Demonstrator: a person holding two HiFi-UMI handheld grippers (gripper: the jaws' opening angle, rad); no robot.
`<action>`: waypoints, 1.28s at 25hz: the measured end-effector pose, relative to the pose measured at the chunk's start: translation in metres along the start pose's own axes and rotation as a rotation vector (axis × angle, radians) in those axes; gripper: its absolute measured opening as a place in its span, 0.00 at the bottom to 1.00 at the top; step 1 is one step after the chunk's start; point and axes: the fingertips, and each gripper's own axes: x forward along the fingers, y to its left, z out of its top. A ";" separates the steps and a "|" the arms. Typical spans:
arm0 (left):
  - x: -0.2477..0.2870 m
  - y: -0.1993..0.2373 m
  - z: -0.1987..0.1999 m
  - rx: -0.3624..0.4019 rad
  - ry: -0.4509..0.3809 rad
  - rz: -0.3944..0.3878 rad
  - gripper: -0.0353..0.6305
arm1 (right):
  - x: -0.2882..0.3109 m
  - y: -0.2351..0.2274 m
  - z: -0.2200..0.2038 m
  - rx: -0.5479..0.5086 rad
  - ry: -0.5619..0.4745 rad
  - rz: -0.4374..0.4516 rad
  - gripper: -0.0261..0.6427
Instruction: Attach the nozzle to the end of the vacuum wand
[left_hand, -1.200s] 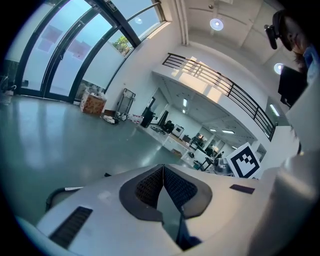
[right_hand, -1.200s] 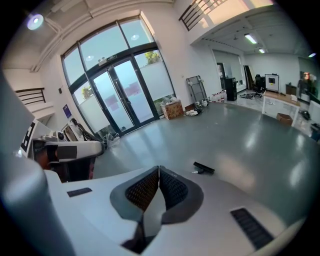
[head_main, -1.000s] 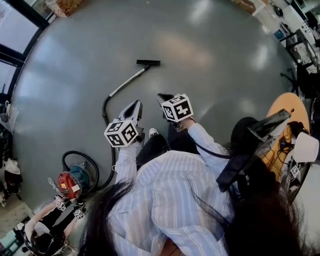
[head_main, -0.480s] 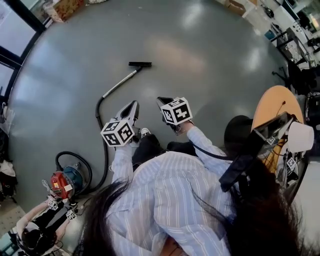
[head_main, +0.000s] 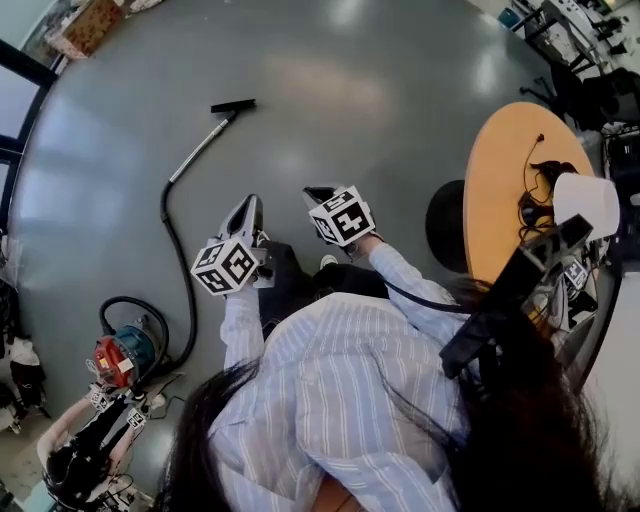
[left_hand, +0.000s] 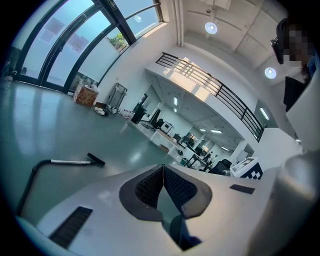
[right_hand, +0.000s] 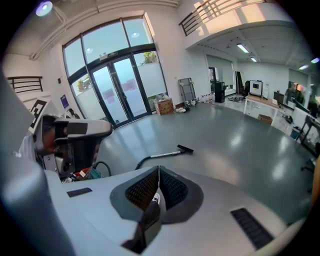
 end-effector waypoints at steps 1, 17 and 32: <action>-0.004 -0.009 -0.014 0.001 0.012 0.007 0.06 | -0.006 -0.001 -0.009 0.006 0.000 0.010 0.06; -0.073 -0.047 -0.069 0.041 0.044 0.128 0.06 | -0.036 0.035 -0.051 0.049 -0.063 0.126 0.06; -0.251 0.035 -0.112 -0.011 0.020 0.255 0.06 | -0.008 0.209 -0.097 -0.008 0.031 0.222 0.06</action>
